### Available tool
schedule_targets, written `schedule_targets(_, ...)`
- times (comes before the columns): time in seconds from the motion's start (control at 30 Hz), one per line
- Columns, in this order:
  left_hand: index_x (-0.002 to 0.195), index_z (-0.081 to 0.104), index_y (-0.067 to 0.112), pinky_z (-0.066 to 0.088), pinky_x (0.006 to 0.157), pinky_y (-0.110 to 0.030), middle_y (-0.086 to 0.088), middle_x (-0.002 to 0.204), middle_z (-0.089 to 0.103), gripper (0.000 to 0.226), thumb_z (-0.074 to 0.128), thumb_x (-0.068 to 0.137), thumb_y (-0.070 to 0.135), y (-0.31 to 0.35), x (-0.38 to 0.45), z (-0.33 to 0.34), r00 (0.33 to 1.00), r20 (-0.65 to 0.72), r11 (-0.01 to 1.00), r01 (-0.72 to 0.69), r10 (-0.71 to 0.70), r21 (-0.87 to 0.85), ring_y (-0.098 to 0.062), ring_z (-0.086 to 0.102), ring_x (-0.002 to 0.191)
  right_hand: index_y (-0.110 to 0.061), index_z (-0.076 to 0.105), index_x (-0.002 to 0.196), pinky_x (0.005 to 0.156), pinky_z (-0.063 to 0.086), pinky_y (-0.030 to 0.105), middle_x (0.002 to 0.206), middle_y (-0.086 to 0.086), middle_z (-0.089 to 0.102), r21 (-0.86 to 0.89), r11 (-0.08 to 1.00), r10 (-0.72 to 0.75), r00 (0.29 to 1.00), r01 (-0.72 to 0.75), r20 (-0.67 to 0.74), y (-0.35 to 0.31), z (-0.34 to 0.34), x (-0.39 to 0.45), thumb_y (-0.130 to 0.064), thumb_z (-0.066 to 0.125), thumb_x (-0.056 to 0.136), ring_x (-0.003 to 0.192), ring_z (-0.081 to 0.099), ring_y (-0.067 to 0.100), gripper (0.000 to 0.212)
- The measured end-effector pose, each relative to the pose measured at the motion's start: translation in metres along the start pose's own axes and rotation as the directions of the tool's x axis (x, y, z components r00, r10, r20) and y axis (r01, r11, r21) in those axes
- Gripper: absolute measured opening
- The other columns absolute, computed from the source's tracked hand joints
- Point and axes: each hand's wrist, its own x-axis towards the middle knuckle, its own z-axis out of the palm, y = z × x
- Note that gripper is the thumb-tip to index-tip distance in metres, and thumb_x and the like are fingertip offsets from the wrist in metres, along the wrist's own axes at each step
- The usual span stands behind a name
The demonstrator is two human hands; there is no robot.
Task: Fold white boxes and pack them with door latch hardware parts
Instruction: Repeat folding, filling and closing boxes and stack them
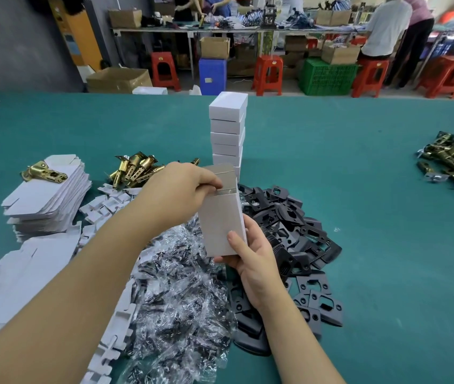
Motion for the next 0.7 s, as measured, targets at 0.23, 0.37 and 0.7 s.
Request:
schedule_targets(0.23, 0.112, 0.075, 0.02, 0.037, 0.065, -0.006, 0.016, 0.09, 0.063, 0.018, 0.067, 0.096, 0.017, -0.018, -0.012, 0.011, 0.941, -0.338, 0.967, -0.071, -0.016, -0.243, -0.008, 0.055, 0.073, -0.019, 0.058, 0.137, 0.068, 0.062, 0.034, 0.132, 0.014, 0.066, 0.096, 0.995, 0.017, 1.0, -0.015, -0.02, -0.004, 0.0, 0.0, -0.023, 0.076, 0.086, 0.107, 0.069, 0.028, 0.054)
schedule_targets(0.37, 0.126, 0.063, 0.03, 0.055, 0.077, -0.022, 0.012, 0.115, 0.062, 0.036, 0.073, 0.091, 0.028, -0.024, -0.017, 0.02, 0.966, -0.24, 0.907, -0.014, -0.097, -0.421, -0.004, 0.063, 0.095, -0.016, 0.053, 0.142, 0.069, 0.061, 0.035, 0.135, 0.018, 0.063, 0.126, 0.991, 0.039, 0.999, -0.037, -0.013, -0.004, 0.0, -0.001, -0.021, 0.074, 0.088, 0.108, 0.069, 0.029, 0.058)
schedule_targets(0.7, 0.135, 0.039, 0.046, 0.061, 0.086, -0.042, 0.011, 0.112, 0.074, 0.071, 0.075, 0.089, 0.006, -0.033, -0.032, 0.049, 0.989, -0.099, 0.706, 0.011, -0.115, -0.709, -0.016, 0.074, 0.099, -0.034, 0.055, 0.138, 0.086, 0.061, 0.035, 0.124, -0.003, 0.068, -0.324, 0.939, -0.143, 0.987, 0.112, -0.072, 0.001, 0.003, -0.004, -0.049, 0.067, 0.088, 0.11, 0.068, 0.017, 0.054)
